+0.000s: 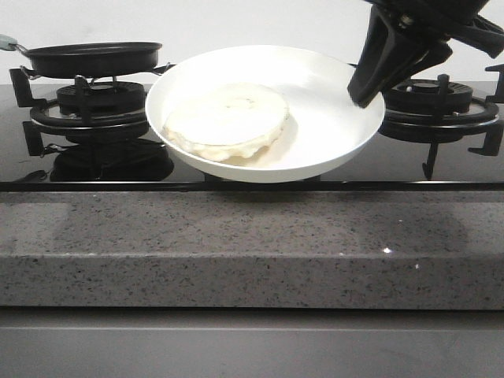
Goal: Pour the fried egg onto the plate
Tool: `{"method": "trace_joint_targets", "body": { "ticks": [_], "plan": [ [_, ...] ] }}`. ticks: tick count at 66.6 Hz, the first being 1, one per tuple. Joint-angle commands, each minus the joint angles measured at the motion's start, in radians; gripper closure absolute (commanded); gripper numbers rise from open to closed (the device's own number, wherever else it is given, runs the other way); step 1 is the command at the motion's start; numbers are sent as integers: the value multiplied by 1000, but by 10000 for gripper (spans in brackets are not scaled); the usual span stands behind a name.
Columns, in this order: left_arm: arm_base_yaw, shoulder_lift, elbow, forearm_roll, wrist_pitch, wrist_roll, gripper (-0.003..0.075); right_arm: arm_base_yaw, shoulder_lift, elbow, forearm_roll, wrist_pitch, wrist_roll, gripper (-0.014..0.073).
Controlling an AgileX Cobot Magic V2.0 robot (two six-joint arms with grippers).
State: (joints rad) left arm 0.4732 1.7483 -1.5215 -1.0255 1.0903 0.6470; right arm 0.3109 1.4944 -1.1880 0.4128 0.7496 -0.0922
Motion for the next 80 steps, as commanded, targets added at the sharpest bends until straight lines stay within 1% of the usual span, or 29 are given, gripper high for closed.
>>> {"method": "trace_joint_targets", "body": {
  "ticks": [1, 5, 13, 19, 25, 35, 41, 50, 63, 71, 80],
  "plan": [
    [-15, -127, -36, 18, 17, -34, 143, -3, -38, -30, 37, -43, -6, 651],
    [-31, -176, -36, 48, 23, -38, 146, -3, -38, -30, 37, -43, -6, 651],
    [-113, -282, -36, 174, 29, -96, 156, -3, -38, -30, 37, -43, -6, 651],
    [-198, -360, -32, 330, 23, -177, 156, -3, -38, -30, 37, -43, -6, 651],
    [-303, -437, -15, 506, 11, -281, 156, -3, -38, -30, 37, -43, -6, 651],
    [-473, -577, 91, 787, -39, -459, 156, -3, -38, -30, 37, -43, -6, 651],
    [-550, -678, 194, 884, -70, -530, 156, -3, -38, -30, 37, -43, -6, 651],
    [-608, -795, 344, 915, -78, -557, 156, -3, -38, -30, 37, -43, -6, 651],
    [-618, -935, 536, 939, -93, -557, 156, -3, -38, -30, 37, -43, -6, 651],
    [-618, -992, 609, 952, -107, -557, 156, -3, -38, -30, 37, -43, -6, 651],
    [-618, -1028, 644, 952, -107, -557, 156, -3, -38, -30, 37, -44, -6, 651]
  ]
}}
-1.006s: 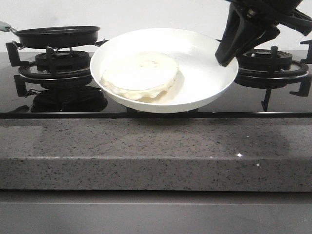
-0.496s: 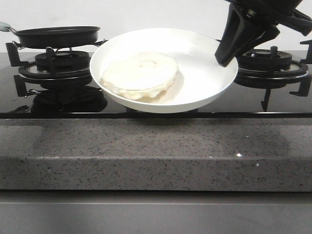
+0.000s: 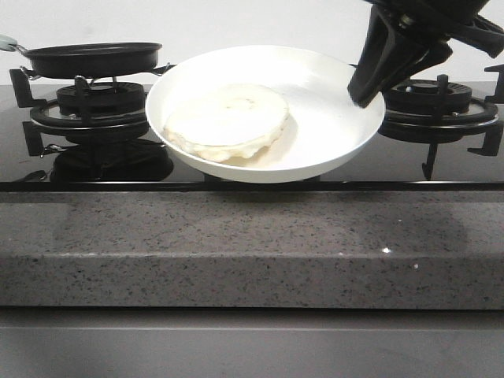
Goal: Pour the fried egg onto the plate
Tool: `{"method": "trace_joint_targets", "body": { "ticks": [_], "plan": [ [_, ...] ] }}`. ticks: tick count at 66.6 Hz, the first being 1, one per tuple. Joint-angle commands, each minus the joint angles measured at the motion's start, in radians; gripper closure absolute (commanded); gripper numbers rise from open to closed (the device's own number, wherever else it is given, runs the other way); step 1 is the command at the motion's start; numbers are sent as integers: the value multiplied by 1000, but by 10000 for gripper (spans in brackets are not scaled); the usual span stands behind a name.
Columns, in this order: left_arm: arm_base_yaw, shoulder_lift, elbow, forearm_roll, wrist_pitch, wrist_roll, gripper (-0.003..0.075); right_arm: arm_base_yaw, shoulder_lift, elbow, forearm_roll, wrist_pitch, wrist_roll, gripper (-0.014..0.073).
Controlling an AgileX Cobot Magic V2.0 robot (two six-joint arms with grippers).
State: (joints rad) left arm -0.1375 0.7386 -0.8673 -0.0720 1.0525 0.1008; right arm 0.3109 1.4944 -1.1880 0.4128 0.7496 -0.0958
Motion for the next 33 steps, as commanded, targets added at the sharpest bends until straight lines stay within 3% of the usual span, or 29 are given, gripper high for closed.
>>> {"method": "trace_joint_targets", "body": {
  "ticks": [1, 17, 33],
  "plan": [
    [-7, -22, -10, -2, -70, -11, 156, -3, -38, -30, 37, -46, -2, 651],
    [-7, -23, -8, -4, -69, -11, 156, -3, -39, -62, 40, -15, -2, 651],
    [-7, -23, -8, -4, -71, -11, 155, -12, 24, -333, -10, 165, -3, 651]
  ]
}}
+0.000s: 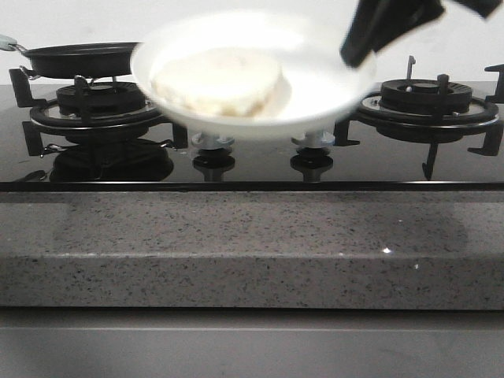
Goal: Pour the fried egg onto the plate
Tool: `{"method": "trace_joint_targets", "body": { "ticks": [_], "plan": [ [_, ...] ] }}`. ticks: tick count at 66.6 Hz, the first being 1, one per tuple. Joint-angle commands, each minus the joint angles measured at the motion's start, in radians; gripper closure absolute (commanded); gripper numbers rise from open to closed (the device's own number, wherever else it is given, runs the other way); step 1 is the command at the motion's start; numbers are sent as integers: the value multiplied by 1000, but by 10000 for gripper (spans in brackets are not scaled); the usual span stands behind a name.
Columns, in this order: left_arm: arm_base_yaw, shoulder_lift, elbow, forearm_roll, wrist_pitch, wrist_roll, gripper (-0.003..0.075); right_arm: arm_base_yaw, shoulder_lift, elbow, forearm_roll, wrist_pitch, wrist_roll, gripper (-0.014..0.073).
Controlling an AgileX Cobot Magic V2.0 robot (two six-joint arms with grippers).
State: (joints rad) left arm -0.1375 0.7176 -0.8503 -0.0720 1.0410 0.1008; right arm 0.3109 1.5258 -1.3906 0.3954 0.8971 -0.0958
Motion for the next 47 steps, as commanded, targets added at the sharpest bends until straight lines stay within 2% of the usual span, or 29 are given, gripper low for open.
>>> {"method": "trace_joint_targets", "body": {
  "ticks": [1, 22, 36, 47],
  "plan": [
    [-7, -2, -25, -4, -60, -11, 155, -15, 2, -151, 7, 27, -3, 651],
    [-7, -2, -25, -12, -60, -11, 156, -96, 253, -520, 8, 146, 38, 651],
    [-7, -2, -25, -15, -62, -11, 156, -116, 396, -630, 8, 120, 38, 651],
    [-7, -2, -25, -32, -62, -11, 155, -119, 475, -656, 9, 102, 38, 650]
  ]
}}
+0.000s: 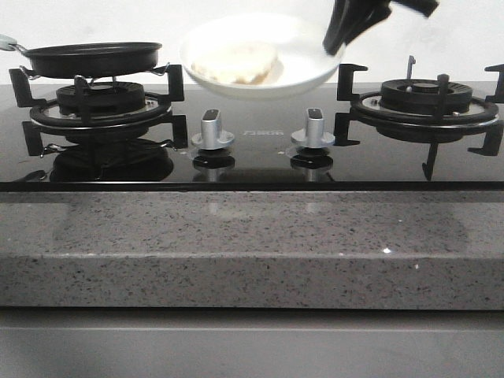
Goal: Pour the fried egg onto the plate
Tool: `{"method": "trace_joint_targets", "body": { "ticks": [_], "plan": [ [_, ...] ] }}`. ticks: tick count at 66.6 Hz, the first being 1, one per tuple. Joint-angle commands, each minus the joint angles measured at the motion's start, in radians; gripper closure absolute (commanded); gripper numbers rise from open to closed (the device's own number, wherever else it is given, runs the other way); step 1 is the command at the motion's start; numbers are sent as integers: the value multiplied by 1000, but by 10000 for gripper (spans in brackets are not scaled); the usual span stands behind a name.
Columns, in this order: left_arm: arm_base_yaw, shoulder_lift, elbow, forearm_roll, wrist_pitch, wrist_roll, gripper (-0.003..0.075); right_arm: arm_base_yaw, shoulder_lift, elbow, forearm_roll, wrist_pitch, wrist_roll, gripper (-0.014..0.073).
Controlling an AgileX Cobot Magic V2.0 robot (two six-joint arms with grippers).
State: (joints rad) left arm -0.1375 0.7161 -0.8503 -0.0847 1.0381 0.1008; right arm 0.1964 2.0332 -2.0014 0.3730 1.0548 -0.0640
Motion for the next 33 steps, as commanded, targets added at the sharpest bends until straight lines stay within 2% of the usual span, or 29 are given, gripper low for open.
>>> {"method": "trace_joint_targets", "body": {
  "ticks": [1, 6, 11, 16, 22, 27, 33],
  "plan": [
    [-7, 0, -25, -19, -59, -11, 156, -5, -28, -45, 31, -56, 6, 648],
    [-7, 0, -25, -22, -59, -11, 155, -5, -8, -45, 30, -58, 6, 632],
    [-7, 0, -25, -22, -68, -11, 155, -5, 8, -45, 30, -58, 6, 578],
    [-7, 0, -25, -22, -78, -11, 156, -5, 21, -45, 31, -54, 7, 478],
    [-7, 0, -25, -22, -80, -11, 156, -5, 26, -45, 32, -48, 9, 306],
    [-7, 0, -25, -22, -80, -11, 155, -5, 25, -49, 32, -52, 9, 197],
    [-7, 0, -25, -22, -80, -11, 156, -5, 21, -74, 33, -38, 9, 153]
  ]
}}
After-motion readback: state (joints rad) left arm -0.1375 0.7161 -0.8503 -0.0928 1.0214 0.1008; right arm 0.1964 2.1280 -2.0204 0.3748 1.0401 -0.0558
